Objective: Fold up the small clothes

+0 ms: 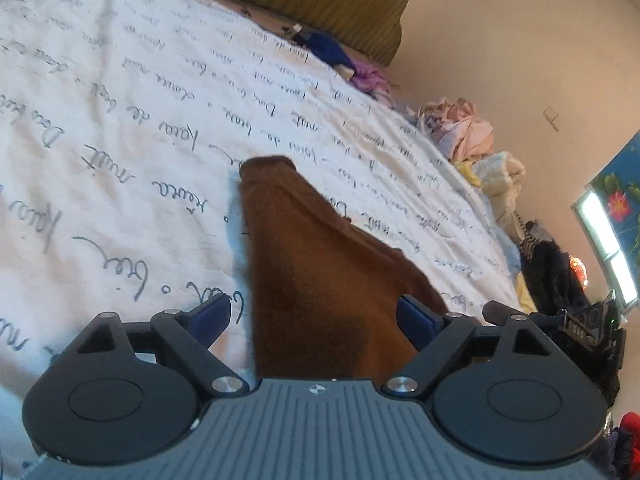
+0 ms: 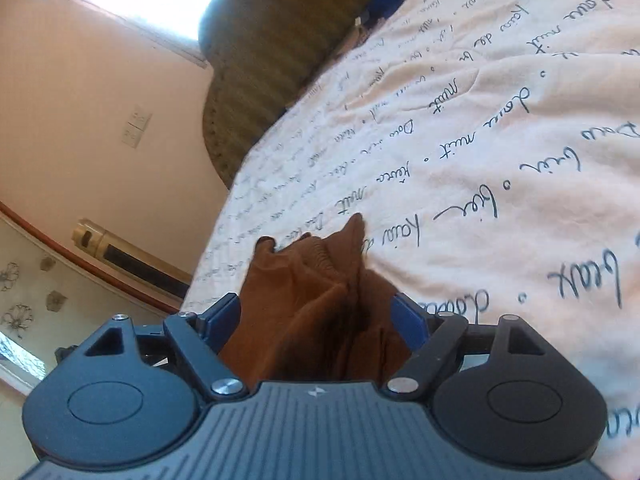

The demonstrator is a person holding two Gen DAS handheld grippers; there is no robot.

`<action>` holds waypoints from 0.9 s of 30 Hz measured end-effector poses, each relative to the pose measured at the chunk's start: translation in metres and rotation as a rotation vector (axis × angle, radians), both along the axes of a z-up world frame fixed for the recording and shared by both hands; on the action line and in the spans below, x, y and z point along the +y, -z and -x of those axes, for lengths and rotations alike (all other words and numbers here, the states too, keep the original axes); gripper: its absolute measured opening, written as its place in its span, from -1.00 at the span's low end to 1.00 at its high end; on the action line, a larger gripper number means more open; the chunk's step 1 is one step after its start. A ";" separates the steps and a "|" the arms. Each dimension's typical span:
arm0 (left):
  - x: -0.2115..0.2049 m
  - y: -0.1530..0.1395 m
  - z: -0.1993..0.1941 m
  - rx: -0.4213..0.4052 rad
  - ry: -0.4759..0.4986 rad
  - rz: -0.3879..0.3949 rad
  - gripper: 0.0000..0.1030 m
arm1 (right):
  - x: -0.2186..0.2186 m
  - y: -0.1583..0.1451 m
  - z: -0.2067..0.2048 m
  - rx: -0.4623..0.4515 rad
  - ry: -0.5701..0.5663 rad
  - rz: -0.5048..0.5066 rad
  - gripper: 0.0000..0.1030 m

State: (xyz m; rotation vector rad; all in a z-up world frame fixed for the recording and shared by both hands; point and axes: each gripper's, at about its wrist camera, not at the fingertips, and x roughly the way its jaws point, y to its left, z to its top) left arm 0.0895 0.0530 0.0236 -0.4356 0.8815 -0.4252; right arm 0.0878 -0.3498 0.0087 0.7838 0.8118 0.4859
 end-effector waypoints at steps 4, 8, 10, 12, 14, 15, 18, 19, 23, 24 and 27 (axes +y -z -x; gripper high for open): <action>-0.016 0.011 -0.013 -0.007 0.002 -0.102 -0.66 | 0.031 0.013 -0.023 0.002 -0.112 0.090 0.57; -0.007 -0.010 -0.006 -0.080 -0.042 -0.153 -0.72 | 0.052 0.002 -0.025 -0.044 -0.193 0.107 -0.76; 0.001 -0.022 -0.006 -0.118 -0.042 -0.171 -0.74 | 0.059 -0.010 -0.027 -0.099 -0.208 0.097 -0.76; 0.012 -0.033 -0.012 -0.148 -0.087 -0.207 -0.82 | 0.066 -0.017 -0.032 -0.134 -0.210 0.093 -0.76; 0.020 -0.039 -0.020 -0.172 -0.132 -0.248 -0.92 | 0.070 -0.016 -0.042 -0.154 -0.180 0.095 -0.75; 0.023 -0.037 -0.023 -0.166 -0.126 -0.256 -0.92 | 0.072 -0.013 -0.047 -0.155 -0.160 0.104 -0.74; 0.035 -0.026 -0.016 -0.107 -0.137 -0.243 -0.85 | 0.075 -0.001 -0.054 -0.039 -0.114 0.183 -0.43; 0.040 -0.023 -0.005 -0.102 -0.125 -0.211 -0.62 | 0.070 0.002 -0.050 -0.012 -0.107 0.171 -0.29; 0.059 -0.014 0.052 -0.087 -0.068 0.002 0.56 | 0.031 -0.011 0.004 -0.059 -0.057 0.067 0.33; 0.061 -0.012 0.067 -0.084 -0.043 0.064 0.54 | 0.023 -0.014 0.019 -0.067 -0.061 0.034 0.50; 0.057 0.000 0.088 -0.009 0.019 0.214 0.53 | 0.019 -0.011 0.049 -0.031 -0.143 -0.013 0.58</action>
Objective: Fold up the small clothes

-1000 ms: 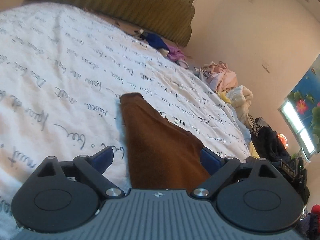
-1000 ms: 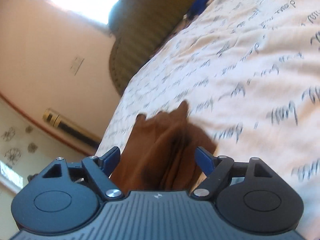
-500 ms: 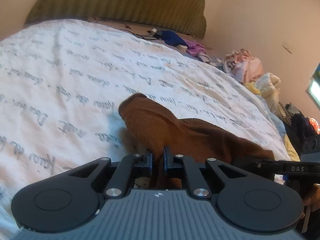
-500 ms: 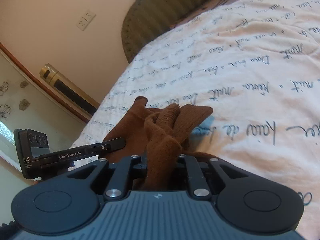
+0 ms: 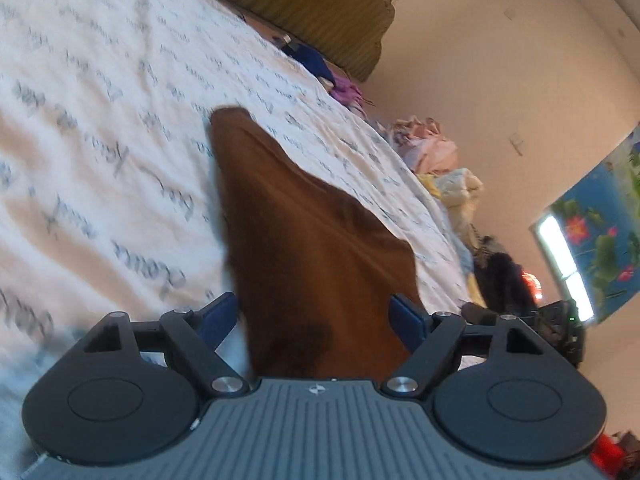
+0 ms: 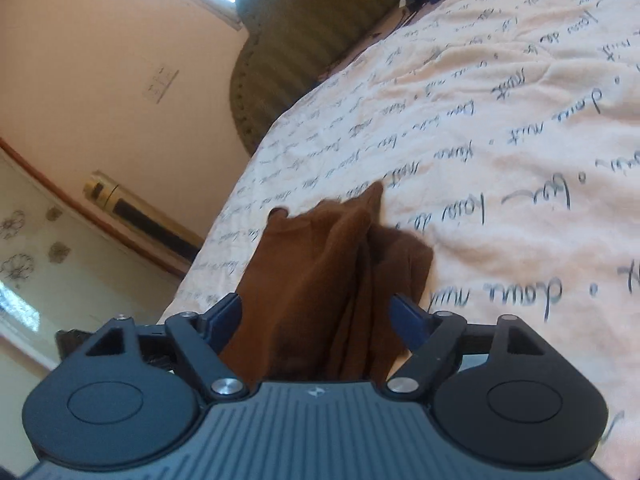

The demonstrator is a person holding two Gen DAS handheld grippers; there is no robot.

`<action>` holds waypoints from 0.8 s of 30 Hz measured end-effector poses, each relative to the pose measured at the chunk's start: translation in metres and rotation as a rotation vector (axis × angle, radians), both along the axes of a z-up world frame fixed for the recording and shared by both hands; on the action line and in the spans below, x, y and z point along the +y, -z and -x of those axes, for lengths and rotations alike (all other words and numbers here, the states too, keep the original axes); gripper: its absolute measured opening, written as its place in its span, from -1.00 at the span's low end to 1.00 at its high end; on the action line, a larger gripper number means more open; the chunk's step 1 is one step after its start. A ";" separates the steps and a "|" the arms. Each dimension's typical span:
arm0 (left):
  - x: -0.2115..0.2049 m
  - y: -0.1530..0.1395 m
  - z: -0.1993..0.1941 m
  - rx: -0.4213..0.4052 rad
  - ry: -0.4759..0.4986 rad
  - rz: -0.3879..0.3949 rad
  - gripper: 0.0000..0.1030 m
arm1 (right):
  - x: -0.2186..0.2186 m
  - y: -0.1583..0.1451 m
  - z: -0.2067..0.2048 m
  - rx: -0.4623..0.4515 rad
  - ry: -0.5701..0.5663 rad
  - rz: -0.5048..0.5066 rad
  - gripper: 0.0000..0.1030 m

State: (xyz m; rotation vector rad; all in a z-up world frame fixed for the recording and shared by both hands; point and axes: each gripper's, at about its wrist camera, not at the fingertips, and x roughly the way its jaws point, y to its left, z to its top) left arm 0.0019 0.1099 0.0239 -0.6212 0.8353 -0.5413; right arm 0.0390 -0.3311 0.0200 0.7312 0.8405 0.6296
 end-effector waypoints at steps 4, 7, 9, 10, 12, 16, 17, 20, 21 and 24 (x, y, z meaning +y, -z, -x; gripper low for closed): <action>-0.025 0.022 -0.007 0.094 0.022 -0.083 -0.56 | 0.024 0.017 0.008 0.078 -0.081 -0.016 0.56; -0.023 0.016 -0.004 0.090 -0.015 -0.129 -0.63 | 0.049 0.023 0.009 0.086 -0.120 0.045 -0.74; -0.021 -0.001 0.008 0.006 -0.021 -0.192 -0.62 | 0.057 0.016 0.017 0.036 -0.148 0.040 -0.74; -0.023 -0.004 0.010 -0.009 -0.010 -0.229 -0.57 | 0.059 0.012 0.022 0.013 -0.155 0.047 -0.75; -0.035 0.002 0.010 -0.024 -0.015 -0.380 -0.40 | 0.064 0.016 0.024 0.013 -0.149 0.099 -0.74; -0.051 -0.009 0.037 -0.161 -0.067 -0.563 0.20 | 0.049 0.034 0.019 0.110 -0.087 0.023 -0.56; -0.048 -0.021 0.049 -0.220 -0.093 -0.577 0.22 | 0.043 0.026 0.023 0.112 -0.051 0.020 -0.44; -0.054 -0.053 0.066 -0.401 -0.143 -0.602 0.68 | 0.029 -0.015 0.040 -0.061 0.094 0.086 -0.37; -0.062 -0.058 0.064 -0.439 -0.140 -0.622 0.71 | 0.031 -0.028 0.040 -0.111 0.129 0.109 -0.36; -0.102 -0.056 0.041 -0.435 -0.077 -0.631 0.63 | 0.058 -0.051 0.014 -0.162 0.094 0.085 -0.19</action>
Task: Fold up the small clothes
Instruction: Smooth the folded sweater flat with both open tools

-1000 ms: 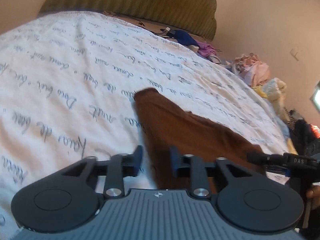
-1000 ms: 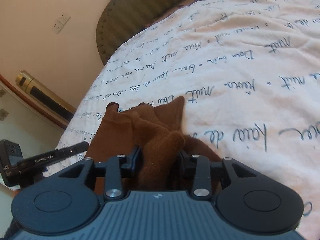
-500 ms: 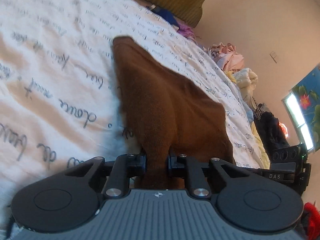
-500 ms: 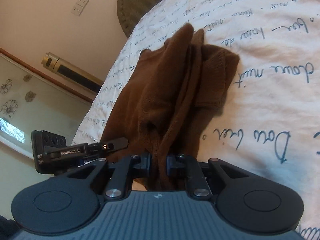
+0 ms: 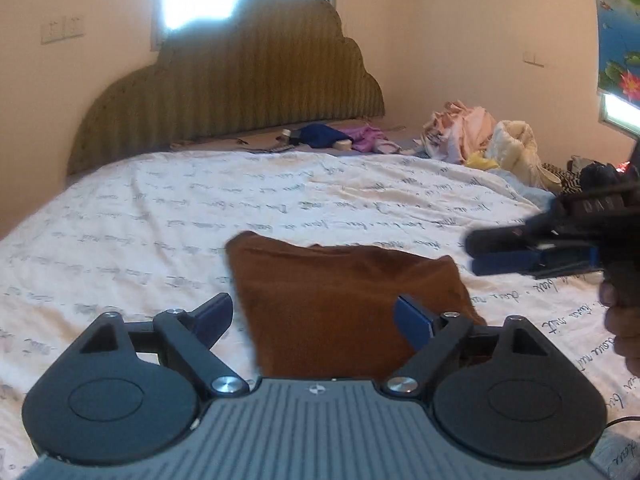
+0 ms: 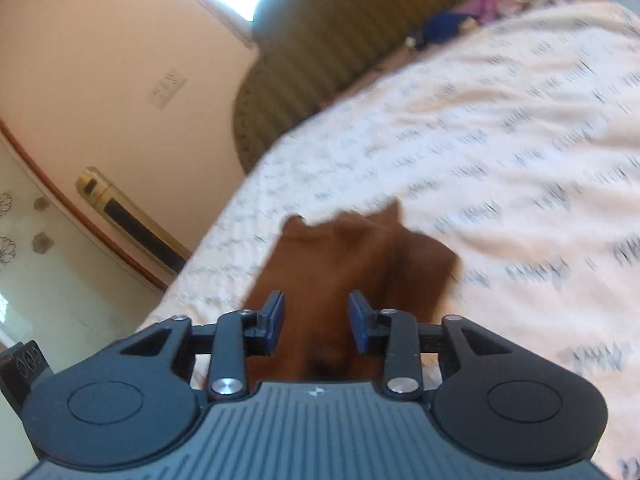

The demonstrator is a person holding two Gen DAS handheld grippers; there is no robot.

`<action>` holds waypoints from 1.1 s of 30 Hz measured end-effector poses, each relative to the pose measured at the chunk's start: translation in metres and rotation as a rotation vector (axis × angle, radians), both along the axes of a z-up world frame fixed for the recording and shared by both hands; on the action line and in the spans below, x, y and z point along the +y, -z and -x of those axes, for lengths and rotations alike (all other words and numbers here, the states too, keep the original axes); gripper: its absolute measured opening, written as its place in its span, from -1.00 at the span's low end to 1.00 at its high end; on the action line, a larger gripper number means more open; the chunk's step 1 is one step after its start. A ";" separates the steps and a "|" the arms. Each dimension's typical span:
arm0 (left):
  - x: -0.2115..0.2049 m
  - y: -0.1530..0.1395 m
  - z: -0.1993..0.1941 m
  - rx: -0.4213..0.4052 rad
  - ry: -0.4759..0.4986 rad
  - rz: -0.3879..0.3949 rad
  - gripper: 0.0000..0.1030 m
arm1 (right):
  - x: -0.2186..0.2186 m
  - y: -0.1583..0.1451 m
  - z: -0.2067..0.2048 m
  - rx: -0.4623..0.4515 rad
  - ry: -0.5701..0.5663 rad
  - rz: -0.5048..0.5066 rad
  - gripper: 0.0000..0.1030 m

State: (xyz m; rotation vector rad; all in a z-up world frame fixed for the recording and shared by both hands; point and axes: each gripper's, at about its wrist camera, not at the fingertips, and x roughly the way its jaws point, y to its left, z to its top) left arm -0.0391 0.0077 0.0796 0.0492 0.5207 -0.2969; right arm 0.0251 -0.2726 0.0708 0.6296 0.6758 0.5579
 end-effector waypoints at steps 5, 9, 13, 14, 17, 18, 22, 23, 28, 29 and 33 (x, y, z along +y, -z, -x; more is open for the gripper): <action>-0.043 0.060 -0.033 0.149 0.039 -0.085 0.61 | 0.058 0.025 -0.063 0.106 0.031 0.286 0.21; -0.044 0.070 -0.028 0.112 0.029 -0.086 0.62 | 0.057 0.058 -0.068 0.003 0.048 0.397 0.20; -0.040 0.070 -0.029 0.119 0.042 -0.082 0.63 | 0.054 0.053 -0.078 0.015 0.044 0.439 0.20; -0.039 0.069 -0.029 0.121 0.043 -0.081 0.63 | 0.053 0.049 -0.077 0.020 0.053 0.445 0.20; -0.037 0.070 -0.027 0.113 0.044 -0.073 0.64 | 0.047 0.032 -0.057 0.009 0.123 0.418 0.23; -0.038 0.070 -0.027 0.107 0.044 -0.075 0.64 | 0.047 0.026 -0.047 -0.016 0.118 0.395 0.23; -0.041 0.070 -0.028 0.105 0.042 -0.081 0.67 | 0.057 0.033 -0.033 -0.006 0.041 0.438 0.24; -0.042 0.070 -0.028 0.105 0.042 -0.085 0.67 | 0.059 0.042 -0.037 0.002 0.035 0.469 0.24; -0.044 0.069 -0.027 0.094 0.044 -0.096 0.68 | 0.043 0.054 -0.057 0.026 0.054 0.405 0.24; -0.043 0.067 -0.023 0.085 0.041 -0.099 0.68 | 0.047 0.049 -0.055 0.019 0.051 0.436 0.24; -0.025 0.046 0.012 0.010 0.005 -0.068 0.70 | 0.051 0.021 -0.013 -0.070 0.111 0.468 0.25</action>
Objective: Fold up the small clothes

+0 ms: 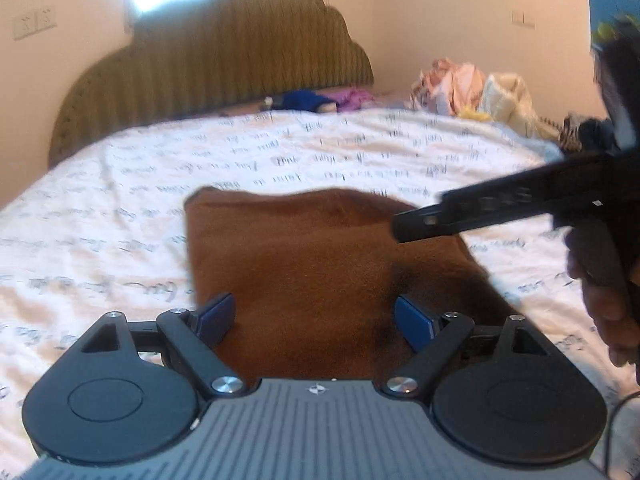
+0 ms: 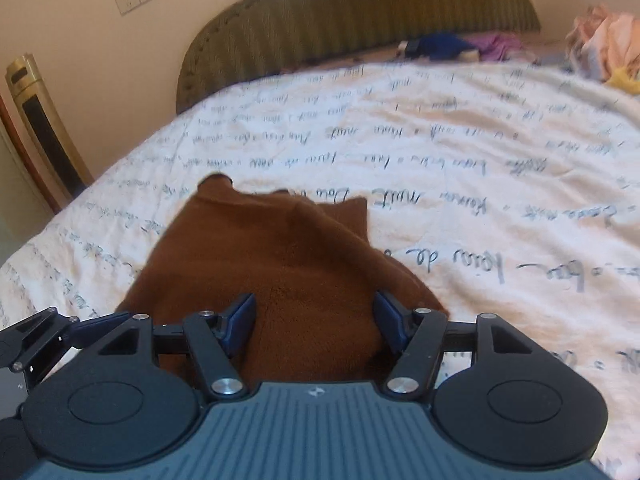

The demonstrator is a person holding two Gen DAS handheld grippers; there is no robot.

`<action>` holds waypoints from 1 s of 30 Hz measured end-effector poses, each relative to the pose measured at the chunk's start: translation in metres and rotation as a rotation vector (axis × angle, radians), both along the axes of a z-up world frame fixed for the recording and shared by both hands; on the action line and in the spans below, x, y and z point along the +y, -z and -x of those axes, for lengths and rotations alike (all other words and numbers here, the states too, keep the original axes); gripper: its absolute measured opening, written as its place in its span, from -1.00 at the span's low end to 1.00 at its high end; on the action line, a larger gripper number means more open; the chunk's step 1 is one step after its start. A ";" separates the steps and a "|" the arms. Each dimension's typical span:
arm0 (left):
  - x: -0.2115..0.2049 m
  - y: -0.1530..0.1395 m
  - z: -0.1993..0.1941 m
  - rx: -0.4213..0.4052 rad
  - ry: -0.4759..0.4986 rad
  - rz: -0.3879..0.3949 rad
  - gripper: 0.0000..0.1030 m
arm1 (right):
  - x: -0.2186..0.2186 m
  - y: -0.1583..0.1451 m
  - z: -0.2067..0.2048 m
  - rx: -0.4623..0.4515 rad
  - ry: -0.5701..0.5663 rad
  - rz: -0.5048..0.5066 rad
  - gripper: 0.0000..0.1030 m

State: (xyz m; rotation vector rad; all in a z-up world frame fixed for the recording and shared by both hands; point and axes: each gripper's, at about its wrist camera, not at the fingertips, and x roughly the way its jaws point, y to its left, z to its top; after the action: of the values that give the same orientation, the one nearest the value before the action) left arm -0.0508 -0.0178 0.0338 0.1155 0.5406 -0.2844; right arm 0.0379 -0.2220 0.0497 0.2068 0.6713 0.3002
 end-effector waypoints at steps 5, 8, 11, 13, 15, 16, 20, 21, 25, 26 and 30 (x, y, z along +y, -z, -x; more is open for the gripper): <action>0.039 0.002 0.047 0.037 -0.122 0.039 0.84 | -0.016 -0.011 0.091 -0.099 0.047 -0.091 0.63; 0.044 0.022 0.058 0.133 -0.155 0.033 0.82 | -0.013 0.016 0.119 0.005 0.102 -0.069 0.64; 0.038 0.029 0.059 0.150 -0.167 -0.013 0.85 | 0.006 0.040 0.127 0.081 0.132 0.041 0.64; 0.031 0.029 0.052 0.164 -0.173 -0.040 1.00 | 0.019 0.042 0.130 0.045 0.153 0.109 0.68; 0.030 0.038 0.046 0.188 -0.186 -0.043 1.00 | 0.029 0.045 0.125 0.066 0.160 0.153 0.89; 0.030 0.039 0.045 0.174 -0.190 -0.038 1.00 | 0.034 0.048 0.124 0.065 0.165 0.183 1.00; 0.029 0.040 0.049 0.168 -0.193 -0.041 1.00 | 0.039 0.056 0.128 0.026 0.180 0.219 1.00; 0.029 0.040 0.049 0.168 -0.193 -0.039 1.00 | 0.038 0.055 0.129 0.030 0.184 0.212 1.00; 0.026 0.040 0.051 0.167 -0.197 -0.045 1.00 | 0.041 0.054 0.131 0.039 0.200 0.220 1.00; 0.026 0.040 0.051 0.166 -0.198 -0.046 1.00 | 0.042 0.054 0.131 0.038 0.202 0.224 1.00; 0.028 0.039 0.051 0.167 -0.196 -0.040 1.00 | 0.041 0.055 0.131 0.039 0.202 0.218 1.00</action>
State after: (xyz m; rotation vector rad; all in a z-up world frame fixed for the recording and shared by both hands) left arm -0.1013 0.0099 -0.0057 0.0775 0.7186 -0.0921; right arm -0.0928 -0.1810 -0.0052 0.0717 0.7102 0.0282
